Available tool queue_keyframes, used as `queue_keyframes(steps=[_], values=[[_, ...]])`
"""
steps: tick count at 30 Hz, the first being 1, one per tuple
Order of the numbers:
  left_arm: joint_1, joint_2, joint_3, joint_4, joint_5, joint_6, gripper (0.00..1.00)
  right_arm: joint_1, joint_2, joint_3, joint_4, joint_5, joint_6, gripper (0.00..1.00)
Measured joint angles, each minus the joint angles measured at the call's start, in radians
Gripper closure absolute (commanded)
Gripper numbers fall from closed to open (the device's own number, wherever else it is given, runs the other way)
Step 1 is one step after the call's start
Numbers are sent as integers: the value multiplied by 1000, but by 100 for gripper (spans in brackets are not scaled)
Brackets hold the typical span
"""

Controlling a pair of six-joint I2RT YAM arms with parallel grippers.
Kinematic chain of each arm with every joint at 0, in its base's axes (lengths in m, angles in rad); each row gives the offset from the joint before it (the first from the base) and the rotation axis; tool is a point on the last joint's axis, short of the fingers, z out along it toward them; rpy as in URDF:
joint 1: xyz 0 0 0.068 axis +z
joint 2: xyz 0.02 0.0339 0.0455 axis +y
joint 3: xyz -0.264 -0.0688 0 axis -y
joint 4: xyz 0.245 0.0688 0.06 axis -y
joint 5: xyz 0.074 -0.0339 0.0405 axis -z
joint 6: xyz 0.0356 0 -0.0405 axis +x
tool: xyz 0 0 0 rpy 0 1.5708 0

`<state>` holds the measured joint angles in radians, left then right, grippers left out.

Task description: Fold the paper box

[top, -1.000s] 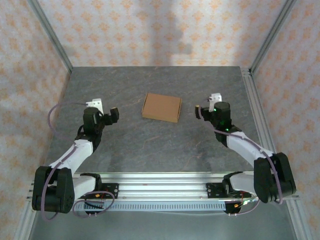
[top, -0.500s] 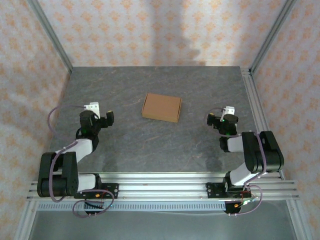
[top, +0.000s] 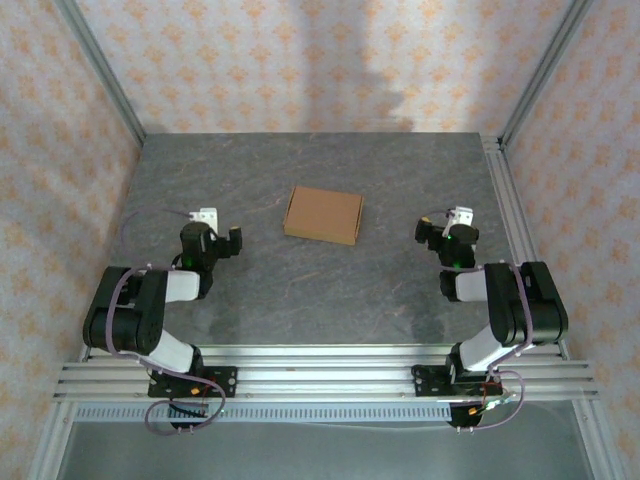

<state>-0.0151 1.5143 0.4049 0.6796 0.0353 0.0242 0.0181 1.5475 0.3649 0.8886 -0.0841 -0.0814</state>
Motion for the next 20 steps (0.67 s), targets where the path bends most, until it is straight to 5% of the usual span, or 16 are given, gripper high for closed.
queue_keyframes(steps=[20], values=[[-10, 0, 6, 22, -44, 0, 0, -2, 0, 4, -6, 5, 4, 0]])
